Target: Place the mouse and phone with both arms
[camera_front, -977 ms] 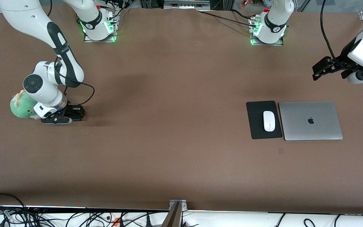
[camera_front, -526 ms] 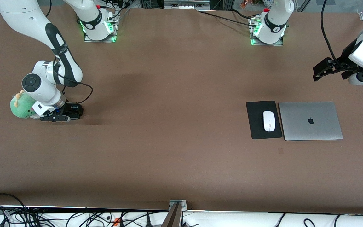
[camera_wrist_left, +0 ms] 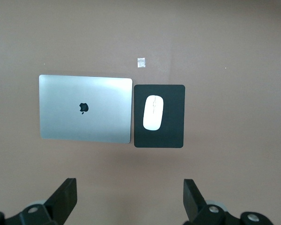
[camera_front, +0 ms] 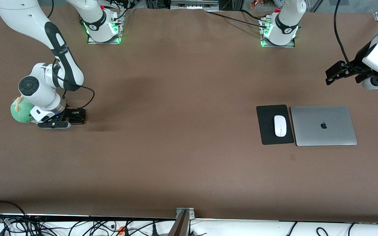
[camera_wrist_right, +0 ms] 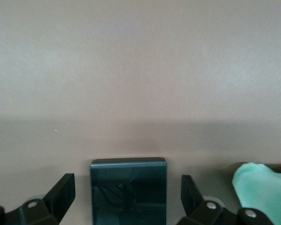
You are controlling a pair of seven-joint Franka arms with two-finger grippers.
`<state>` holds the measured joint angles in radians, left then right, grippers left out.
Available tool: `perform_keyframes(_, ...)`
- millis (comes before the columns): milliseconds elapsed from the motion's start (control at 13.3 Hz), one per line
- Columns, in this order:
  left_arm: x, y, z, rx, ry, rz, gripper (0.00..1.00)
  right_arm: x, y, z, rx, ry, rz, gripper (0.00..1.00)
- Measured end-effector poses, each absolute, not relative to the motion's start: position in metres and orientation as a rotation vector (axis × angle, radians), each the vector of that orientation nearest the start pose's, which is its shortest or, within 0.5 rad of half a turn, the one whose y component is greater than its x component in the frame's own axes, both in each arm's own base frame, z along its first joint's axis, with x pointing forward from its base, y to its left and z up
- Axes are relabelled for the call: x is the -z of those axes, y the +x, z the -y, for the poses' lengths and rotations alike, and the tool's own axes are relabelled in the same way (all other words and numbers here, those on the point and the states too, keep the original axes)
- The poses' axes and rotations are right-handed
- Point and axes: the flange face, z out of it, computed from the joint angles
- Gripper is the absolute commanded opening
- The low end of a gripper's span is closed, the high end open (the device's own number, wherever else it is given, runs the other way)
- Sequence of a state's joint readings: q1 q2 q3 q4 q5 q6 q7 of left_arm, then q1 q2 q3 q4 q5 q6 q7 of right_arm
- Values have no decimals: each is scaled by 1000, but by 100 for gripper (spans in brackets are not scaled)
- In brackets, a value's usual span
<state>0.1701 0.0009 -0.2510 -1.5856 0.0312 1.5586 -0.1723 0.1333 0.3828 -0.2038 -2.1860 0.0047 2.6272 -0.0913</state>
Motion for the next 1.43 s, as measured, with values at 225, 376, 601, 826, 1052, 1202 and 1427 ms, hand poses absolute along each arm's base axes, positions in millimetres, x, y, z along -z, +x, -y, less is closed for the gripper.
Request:
perform_keyframes(225,-616,552,40,-37,-3104,144,100,-292,592,34,17,-3198,57,100)
perform_keyframes(376,-616,552,40,-37,-3104,144,100,-346,605,30,-97,-3183,57,100)
perform_keyframes(601,-619,552,44,-26,-3105,135,100,-425,620,22,-167,-3113,21,100)
perform_keyframes(826,-626,552,47,-5,-3108,125,100,-482,620,21,-100,-3094,22,100)
perform_keyframes(1052,-625,552,46,-5,-3108,128,100,-528,602,24,-36,-3082,20,100)
perform_keyframes(1202,-625,553,46,-7,-3108,128,100,-548,588,33,-49,-3073,1,100)
perform_keyframes(1427,-624,553,46,-8,-3108,128,100,-570,577,37,-15,-3068,-9,100)
